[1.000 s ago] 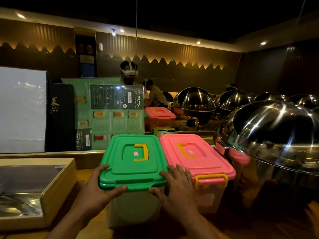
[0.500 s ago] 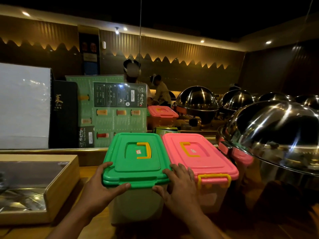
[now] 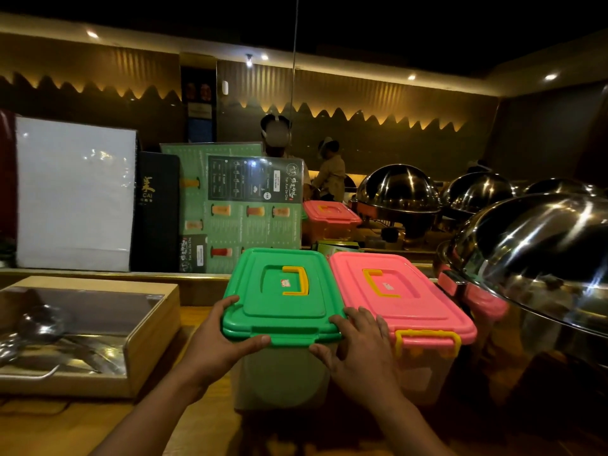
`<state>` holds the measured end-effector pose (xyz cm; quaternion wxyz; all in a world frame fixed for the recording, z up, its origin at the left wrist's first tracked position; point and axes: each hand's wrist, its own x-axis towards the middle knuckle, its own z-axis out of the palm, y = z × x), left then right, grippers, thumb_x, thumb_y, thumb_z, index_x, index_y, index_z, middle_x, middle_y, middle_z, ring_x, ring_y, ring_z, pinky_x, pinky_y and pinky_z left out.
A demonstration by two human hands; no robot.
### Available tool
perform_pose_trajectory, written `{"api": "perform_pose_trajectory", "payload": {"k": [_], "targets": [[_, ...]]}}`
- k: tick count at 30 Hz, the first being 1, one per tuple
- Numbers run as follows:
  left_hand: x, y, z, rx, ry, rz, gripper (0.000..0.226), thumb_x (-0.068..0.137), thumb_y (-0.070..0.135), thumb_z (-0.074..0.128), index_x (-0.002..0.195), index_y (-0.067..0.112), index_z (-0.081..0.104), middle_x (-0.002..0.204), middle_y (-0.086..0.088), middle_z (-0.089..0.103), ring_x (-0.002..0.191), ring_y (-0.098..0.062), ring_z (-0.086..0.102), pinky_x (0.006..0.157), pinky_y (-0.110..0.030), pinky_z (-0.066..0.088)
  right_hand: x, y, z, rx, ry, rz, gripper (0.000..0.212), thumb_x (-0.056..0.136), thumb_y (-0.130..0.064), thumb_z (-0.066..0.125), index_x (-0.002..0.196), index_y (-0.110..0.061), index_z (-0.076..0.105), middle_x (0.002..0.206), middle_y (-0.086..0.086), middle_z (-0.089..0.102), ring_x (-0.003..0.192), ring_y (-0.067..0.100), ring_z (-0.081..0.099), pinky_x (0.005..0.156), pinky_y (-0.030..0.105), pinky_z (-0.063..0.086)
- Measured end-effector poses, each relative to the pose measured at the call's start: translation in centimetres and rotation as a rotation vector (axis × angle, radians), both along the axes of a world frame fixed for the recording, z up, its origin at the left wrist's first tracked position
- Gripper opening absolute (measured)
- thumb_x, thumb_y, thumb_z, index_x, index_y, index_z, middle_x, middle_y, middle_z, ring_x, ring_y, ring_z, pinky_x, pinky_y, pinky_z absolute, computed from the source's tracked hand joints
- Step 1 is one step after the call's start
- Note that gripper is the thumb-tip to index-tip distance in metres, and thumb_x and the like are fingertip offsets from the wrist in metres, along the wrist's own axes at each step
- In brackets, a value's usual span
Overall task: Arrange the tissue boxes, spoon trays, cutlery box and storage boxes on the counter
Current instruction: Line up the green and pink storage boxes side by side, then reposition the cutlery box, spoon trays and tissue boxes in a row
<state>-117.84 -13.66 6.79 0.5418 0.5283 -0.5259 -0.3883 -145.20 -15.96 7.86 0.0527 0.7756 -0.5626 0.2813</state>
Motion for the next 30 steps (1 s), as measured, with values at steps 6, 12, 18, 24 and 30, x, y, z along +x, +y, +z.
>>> {"api": "perform_pose_trajectory", "payload": {"k": [6, 12, 18, 24, 30], "targets": [[-0.6, 0.4, 0.5, 0.009, 0.013, -0.005, 0.118, 0.048, 0.036, 0.099, 0.149, 0.039, 0.037, 0.133, 0.005, 0.059, 0.112, -0.013, 0.064, 0.085, -0.034, 0.061, -0.2, 0.0, 0.6, 0.06, 0.026, 0.007, 0.106, 0.064, -0.096, 0.011, 0.14, -0.034, 0.05, 0.152, -0.003, 0.041, 0.145, 0.02, 0.025, 0.121, 0.042, 0.007], [1.8, 1.6, 1.6, -0.029, -0.039, 0.099, 0.106, 0.058, 0.047, 0.094, 0.147, 0.047, 0.037, 0.14, 0.014, 0.043, 0.132, -0.017, 0.046, 0.104, -0.049, 0.051, 3.5, 0.2, 2.4, -0.132, -0.172, 0.106, 0.06, 0.079, -0.062, 0.057, 0.116, -0.017, 0.069, 0.121, 0.014, 0.063, 0.116, 0.033, 0.055, 0.102, 0.05, 0.043], [12.4, 3.8, 3.3, -0.082, -0.18, 0.269, 0.079, 0.079, 0.039, 0.083, 0.146, 0.041, 0.041, 0.155, -0.004, 0.042, 0.142, -0.026, 0.04, 0.108, -0.052, 0.045, 14.3, 3.1, 4.7, -0.194, -0.317, 0.395, 0.035, 0.081, -0.039, 0.069, 0.109, -0.017, 0.069, 0.115, 0.004, 0.063, 0.109, 0.019, 0.058, 0.092, 0.033, 0.046], [28.7, 5.8, 2.7, -0.068, -0.343, 0.429, 0.067, 0.084, 0.034, 0.079, 0.142, 0.037, 0.046, 0.148, -0.004, 0.047, 0.136, -0.025, 0.045, 0.092, -0.037, 0.053, 26.2, 2.2, 3.5, 0.022, -0.419, 0.318, 0.033, 0.084, -0.032, 0.076, 0.114, -0.019, 0.068, 0.109, -0.002, 0.069, 0.097, 0.012, 0.062, 0.085, 0.028, 0.048], [41.3, 6.8, 1.2, 0.028, -0.532, 0.58, 0.059, 0.081, 0.034, 0.08, 0.134, 0.029, 0.054, 0.131, -0.002, 0.059, 0.115, -0.023, 0.06, 0.086, -0.038, 0.057, 34.7, 1.2, -0.7, 0.487, -0.635, 0.112, 0.047, 0.088, -0.041, 0.069, 0.131, -0.025, 0.056, 0.123, 0.003, 0.064, 0.109, 0.019, 0.059, 0.086, 0.042, 0.054]]}}
